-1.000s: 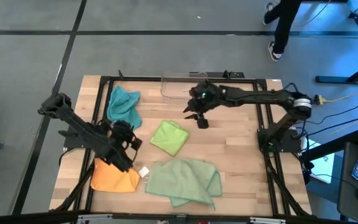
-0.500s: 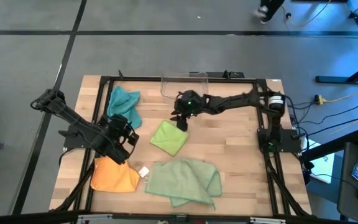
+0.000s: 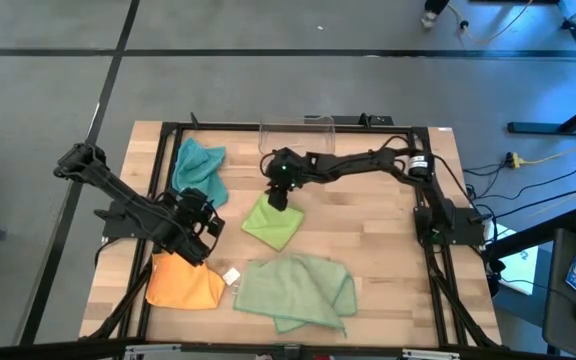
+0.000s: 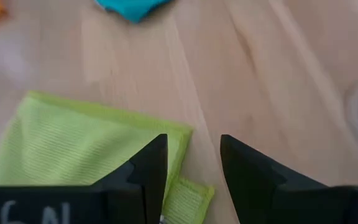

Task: Fold microfiber towels
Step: Fold the light green microfiber towel

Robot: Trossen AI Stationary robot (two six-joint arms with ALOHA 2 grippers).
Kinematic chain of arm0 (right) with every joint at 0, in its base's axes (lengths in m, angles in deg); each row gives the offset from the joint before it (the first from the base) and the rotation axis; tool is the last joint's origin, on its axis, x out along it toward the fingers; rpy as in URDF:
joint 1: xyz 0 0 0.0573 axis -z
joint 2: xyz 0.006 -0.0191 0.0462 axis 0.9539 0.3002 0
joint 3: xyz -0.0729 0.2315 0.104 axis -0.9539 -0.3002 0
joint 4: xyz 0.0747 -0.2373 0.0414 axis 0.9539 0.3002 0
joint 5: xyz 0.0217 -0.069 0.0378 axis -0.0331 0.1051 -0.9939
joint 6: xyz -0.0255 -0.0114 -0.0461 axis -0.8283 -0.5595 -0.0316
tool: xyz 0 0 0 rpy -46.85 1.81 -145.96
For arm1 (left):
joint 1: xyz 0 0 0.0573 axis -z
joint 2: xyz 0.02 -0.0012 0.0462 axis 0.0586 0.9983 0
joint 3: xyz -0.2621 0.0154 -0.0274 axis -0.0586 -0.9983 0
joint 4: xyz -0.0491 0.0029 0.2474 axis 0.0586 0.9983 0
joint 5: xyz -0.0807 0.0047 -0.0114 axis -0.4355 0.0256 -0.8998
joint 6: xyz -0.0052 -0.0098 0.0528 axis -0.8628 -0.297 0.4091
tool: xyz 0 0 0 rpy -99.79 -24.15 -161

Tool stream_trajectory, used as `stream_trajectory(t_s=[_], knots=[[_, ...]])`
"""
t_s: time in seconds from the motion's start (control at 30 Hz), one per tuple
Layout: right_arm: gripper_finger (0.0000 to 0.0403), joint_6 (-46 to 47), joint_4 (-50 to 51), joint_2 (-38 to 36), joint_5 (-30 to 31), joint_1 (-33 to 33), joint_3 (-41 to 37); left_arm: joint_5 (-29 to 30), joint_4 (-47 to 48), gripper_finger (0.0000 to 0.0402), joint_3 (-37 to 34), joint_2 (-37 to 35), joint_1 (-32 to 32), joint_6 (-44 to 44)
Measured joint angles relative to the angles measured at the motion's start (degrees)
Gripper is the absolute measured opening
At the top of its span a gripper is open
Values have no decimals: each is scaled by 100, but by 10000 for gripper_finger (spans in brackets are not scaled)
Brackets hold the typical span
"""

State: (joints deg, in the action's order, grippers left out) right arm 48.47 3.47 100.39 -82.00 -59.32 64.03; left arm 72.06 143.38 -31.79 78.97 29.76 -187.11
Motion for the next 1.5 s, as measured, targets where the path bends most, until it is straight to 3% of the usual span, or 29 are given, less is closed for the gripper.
stream_trajectory(t_s=[0.27,0.63,1.3,1.5], knots=[[151,105,-124,148,18,-113,31,7,-7,89,-160,0,0,2],[151,-41,-134,180,682,-227,29,9,-108,89,-163,0,0,4],[151,92,-188,384,737,-223,25,11,-121,89,-163,0,0,46],[110,91,-175,384,758,-221,25,22,-119,89,-163,0,0,50]])
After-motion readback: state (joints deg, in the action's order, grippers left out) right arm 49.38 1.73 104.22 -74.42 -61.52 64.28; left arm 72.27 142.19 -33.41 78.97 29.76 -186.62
